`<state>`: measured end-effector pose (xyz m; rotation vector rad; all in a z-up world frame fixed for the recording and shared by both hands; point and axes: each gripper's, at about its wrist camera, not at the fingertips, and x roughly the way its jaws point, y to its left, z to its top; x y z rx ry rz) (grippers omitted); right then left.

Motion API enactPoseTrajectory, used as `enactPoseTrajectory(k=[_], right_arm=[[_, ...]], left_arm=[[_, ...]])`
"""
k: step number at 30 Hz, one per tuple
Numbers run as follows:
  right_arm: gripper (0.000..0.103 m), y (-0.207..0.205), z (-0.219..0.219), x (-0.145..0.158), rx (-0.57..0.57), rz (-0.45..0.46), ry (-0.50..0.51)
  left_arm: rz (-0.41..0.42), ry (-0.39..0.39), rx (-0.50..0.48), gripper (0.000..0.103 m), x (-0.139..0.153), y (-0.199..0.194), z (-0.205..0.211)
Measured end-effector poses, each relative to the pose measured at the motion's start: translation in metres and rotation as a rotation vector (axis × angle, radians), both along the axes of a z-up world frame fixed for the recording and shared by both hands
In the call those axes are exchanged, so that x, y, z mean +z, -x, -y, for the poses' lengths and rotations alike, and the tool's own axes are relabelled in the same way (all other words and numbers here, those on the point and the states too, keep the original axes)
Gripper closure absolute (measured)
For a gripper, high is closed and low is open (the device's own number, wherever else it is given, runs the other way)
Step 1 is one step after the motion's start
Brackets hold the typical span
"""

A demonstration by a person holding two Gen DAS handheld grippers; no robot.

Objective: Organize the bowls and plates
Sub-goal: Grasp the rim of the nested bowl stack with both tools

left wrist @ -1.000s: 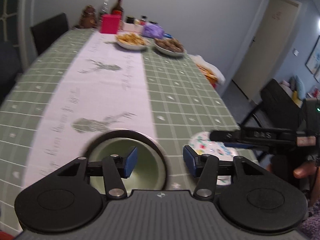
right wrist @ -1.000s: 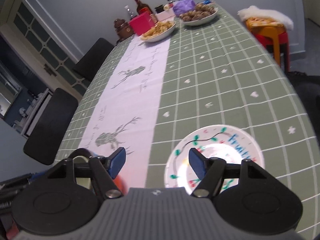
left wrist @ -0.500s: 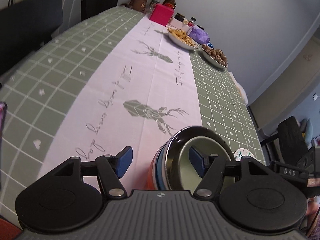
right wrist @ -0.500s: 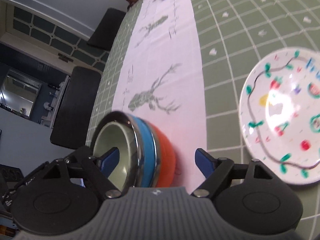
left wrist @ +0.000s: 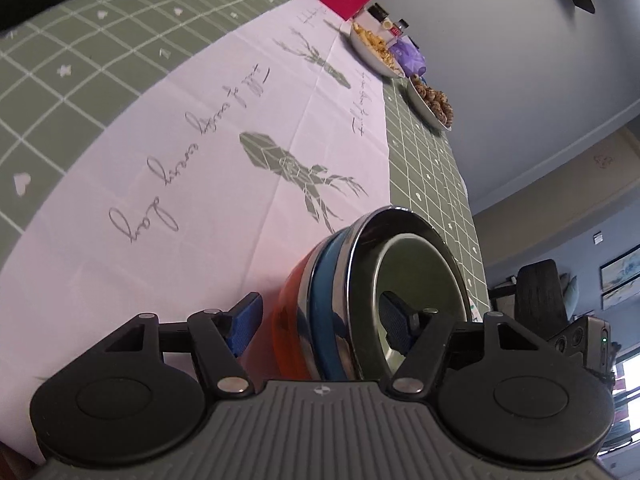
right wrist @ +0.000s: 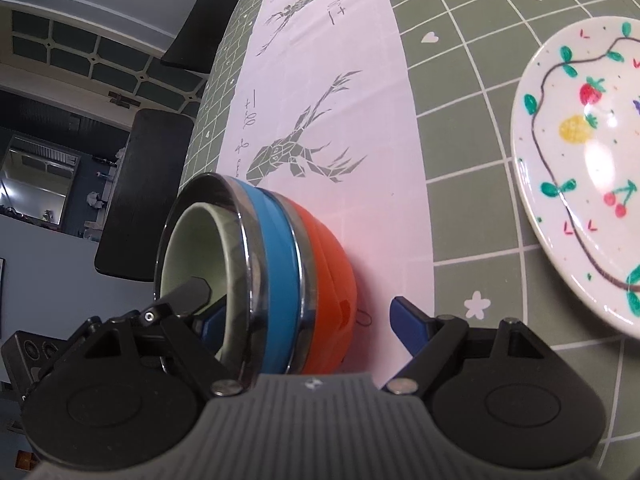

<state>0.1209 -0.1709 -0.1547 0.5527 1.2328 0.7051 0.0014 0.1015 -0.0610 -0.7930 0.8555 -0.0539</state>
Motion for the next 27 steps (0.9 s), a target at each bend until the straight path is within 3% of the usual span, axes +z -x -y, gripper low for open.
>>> enactPoseTrajectory(k=[3,10,12,15,27], right_arm=[[0.022,0.001,0.001,-0.001,-0.001,-0.006,-0.005],[0.027,0.001,0.003,-0.003,0.002,-0.026,-0.014],[0.029,0.001,0.003,-0.002,0.003,-0.026,-0.019],[0.040,0.002,0.004,0.000,0.009,-0.022,-0.044],[0.044,0.005,0.002,0.003,0.009,-0.015,-0.014]], left_arm=[[-0.022,0.058,-0.015,0.026,-0.006,0.000,0.000],[-0.052,0.092,0.003,0.030,-0.014,0.000,-0.001],[-0.050,0.099,0.004,0.036,-0.014,0.000,-0.001],[-0.047,0.087,0.006,0.037,-0.013,0.001,0.000],[-0.048,0.065,-0.009,0.038,-0.010,-0.002,0.004]])
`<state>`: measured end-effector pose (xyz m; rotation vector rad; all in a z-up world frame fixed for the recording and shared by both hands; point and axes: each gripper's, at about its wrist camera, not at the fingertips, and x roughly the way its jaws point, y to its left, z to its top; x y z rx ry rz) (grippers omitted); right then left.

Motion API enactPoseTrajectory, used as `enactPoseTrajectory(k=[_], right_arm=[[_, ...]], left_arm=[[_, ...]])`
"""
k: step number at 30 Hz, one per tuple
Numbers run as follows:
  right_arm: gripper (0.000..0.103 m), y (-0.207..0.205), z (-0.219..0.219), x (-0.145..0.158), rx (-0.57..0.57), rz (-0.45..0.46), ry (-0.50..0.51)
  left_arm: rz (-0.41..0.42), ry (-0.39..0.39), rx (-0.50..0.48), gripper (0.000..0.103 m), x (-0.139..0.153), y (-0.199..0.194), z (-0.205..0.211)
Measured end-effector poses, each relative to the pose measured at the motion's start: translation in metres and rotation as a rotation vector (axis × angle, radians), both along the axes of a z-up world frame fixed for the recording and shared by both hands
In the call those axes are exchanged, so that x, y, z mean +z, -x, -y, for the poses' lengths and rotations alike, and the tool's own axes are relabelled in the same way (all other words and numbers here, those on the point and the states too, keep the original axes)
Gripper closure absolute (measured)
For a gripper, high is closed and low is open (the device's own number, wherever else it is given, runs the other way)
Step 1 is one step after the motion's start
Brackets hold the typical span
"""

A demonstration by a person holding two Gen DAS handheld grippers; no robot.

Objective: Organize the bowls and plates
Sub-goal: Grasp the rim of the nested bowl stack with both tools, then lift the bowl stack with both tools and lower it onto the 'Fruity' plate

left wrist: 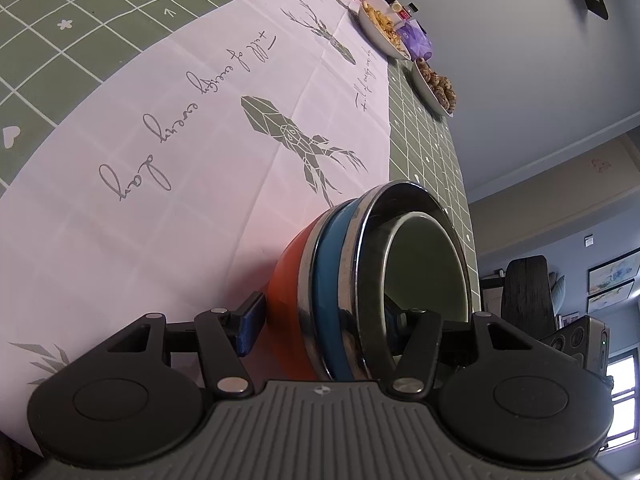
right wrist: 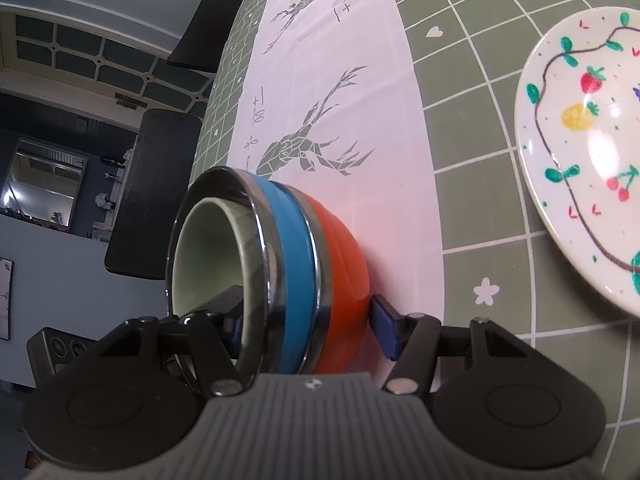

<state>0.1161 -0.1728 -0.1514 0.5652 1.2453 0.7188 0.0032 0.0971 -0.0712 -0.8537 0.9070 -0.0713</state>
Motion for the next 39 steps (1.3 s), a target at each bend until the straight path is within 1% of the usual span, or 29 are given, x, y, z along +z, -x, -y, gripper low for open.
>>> enactPoseTrajectory(k=[8,11,18,21,28,33,36,39], right_arm=[[0.048,0.000,0.007,0.000,-0.018,-0.041,0.004],[0.049,0.002,0.012,0.003,-0.026,-0.032,-0.005],[0.050,0.002,0.032,0.017,-0.062,-0.022,-0.031],[0.052,0.001,0.043,0.026,-0.076,-0.005,-0.018],[0.053,-0.006,0.080,0.051,-0.130,0.029,-0.013],[0.053,-0.016,0.110,0.073,-0.149,0.051,0.033],[0.053,-0.024,0.128,0.083,-0.144,0.058,0.074],[0.053,-0.033,0.147,0.083,-0.156,0.053,0.099]], left_arm=[[0.004,-0.034,-0.007,0.038,0.007,-0.001,0.007],[0.022,-0.053,-0.011,0.038,0.015,-0.002,0.012],[0.034,-0.075,-0.024,0.038,0.033,-0.010,0.031],[0.043,-0.088,-0.043,0.039,0.041,-0.016,0.044],[0.062,-0.083,-0.105,0.039,0.056,-0.037,0.075],[0.068,-0.044,-0.152,0.039,0.062,-0.056,0.102],[0.065,-0.013,-0.180,0.039,0.060,-0.067,0.119],[0.048,0.009,-0.197,0.039,0.051,-0.076,0.137]])
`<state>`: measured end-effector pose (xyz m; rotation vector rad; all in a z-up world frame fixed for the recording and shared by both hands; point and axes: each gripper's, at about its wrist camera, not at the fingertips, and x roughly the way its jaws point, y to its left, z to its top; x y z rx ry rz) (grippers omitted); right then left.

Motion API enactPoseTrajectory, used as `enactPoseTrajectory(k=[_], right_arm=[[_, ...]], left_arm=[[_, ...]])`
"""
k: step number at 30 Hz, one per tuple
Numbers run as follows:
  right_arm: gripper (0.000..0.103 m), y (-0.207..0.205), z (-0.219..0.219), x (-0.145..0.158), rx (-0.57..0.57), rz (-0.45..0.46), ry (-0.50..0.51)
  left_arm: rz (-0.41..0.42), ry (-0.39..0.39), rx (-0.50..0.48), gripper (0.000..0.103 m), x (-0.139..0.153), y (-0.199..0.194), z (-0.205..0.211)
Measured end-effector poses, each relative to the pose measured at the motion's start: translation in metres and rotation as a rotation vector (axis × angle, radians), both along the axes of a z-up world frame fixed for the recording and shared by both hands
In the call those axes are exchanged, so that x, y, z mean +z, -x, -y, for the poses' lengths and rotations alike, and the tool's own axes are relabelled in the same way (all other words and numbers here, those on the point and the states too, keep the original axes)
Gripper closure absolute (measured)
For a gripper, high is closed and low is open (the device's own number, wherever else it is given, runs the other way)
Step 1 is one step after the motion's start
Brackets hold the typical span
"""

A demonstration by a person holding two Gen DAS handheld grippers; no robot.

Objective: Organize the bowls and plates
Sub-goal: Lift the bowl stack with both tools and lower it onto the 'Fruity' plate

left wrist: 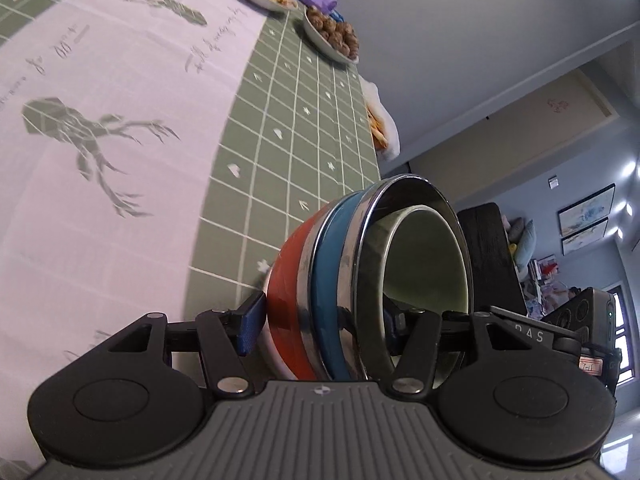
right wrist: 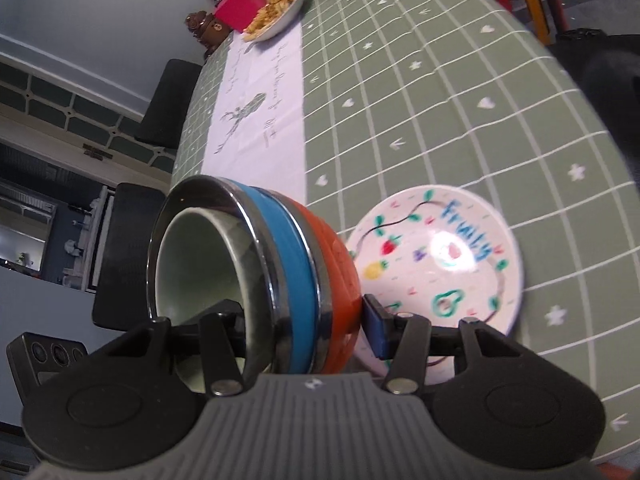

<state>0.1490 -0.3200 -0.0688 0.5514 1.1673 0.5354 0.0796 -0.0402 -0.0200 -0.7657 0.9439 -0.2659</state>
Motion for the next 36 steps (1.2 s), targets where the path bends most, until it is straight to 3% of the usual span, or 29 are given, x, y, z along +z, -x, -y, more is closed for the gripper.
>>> enactPoseTrajectory(k=[10,24,36], right_arm=[[0.053,-0.013,0.038,-0.023,-0.084,-0.060,0.011],[0.053,-0.022,0.045,-0.036,-0.113,-0.099,0.023],[0.052,-0.019,0.051,-0.043,-0.134,-0.141,-0.010]], left_arm=[[-0.073,0.022,-0.024,0.039,-0.026,-0.024,0.031],[-0.130,0.017,-0.013,0.040,-0.036,-0.031,0.039],[-0.119,-0.003,-0.009,0.039,-0.034,-0.028,0.040]])
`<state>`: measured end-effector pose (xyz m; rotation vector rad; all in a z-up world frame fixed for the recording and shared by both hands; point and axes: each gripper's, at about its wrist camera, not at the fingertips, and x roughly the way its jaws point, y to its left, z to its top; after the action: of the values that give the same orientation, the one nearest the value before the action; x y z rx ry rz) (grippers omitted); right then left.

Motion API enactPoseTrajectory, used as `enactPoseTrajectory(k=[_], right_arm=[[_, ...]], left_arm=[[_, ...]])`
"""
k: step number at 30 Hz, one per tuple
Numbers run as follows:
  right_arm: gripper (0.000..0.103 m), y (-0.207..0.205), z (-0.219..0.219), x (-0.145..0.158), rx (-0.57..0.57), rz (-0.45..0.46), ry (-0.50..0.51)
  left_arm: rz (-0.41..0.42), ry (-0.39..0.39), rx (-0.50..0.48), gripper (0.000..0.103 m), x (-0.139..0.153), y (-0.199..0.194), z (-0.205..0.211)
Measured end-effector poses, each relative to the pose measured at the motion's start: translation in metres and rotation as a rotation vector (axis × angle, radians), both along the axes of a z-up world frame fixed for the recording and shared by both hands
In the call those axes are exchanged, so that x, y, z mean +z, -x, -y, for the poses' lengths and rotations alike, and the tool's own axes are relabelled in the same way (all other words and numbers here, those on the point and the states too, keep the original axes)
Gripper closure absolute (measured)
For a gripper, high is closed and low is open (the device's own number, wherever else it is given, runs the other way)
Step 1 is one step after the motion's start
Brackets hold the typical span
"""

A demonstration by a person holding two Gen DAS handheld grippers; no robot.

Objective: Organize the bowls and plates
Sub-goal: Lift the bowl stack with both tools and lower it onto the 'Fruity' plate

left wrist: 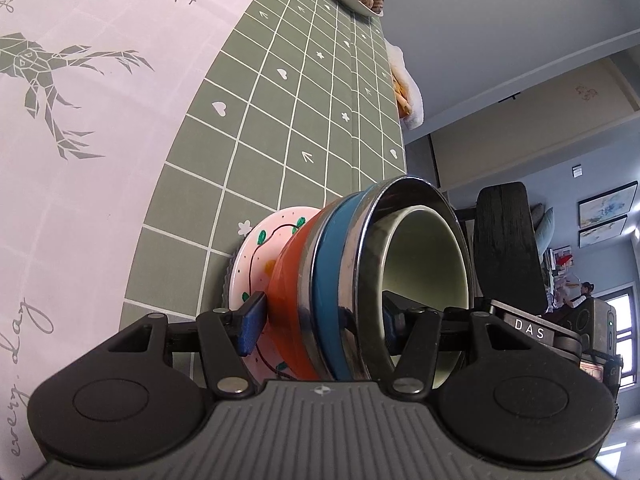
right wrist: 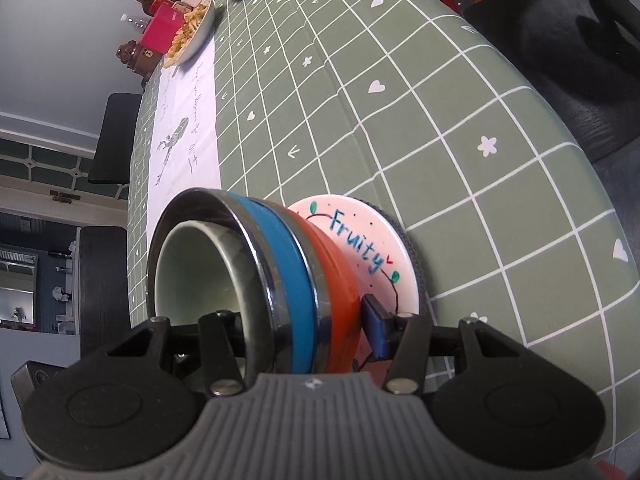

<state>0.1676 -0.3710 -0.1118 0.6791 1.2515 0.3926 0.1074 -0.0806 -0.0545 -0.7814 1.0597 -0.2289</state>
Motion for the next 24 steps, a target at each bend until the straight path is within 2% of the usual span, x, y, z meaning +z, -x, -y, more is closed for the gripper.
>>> enactPoseTrajectory(k=[8,11,14,16,20,22,24], right_arm=[[0.050,0.000,-0.001,0.000,-0.011,-0.008,0.005],[0.045,0.001,-0.003,0.005,-0.006,0.017,0.012],[0.035,0.003,-0.003,0.008,-0.017,0.034,0.011],[0.030,0.003,-0.005,0.010,-0.020,0.037,0.048],[0.028,0.004,-0.010,0.012,0.004,0.058,0.088],[0.027,0.007,-0.013,0.016,0.024,0.085,0.098],[0.026,0.012,-0.017,0.023,0.039,0.134,0.149]], left_arm=[[0.018,-0.037,0.006,0.037,0.004,0.000,0.001],[0.017,-0.048,0.016,0.034,0.005,0.001,0.000],[0.024,-0.055,0.026,0.030,0.006,0.002,-0.003],[0.040,-0.091,0.025,0.030,0.011,0.004,-0.001],[0.099,-0.150,0.038,0.030,0.024,0.012,0.000],[0.118,-0.167,0.039,0.030,0.030,0.017,0.000],[0.142,-0.185,0.035,0.029,0.038,0.022,-0.001]])
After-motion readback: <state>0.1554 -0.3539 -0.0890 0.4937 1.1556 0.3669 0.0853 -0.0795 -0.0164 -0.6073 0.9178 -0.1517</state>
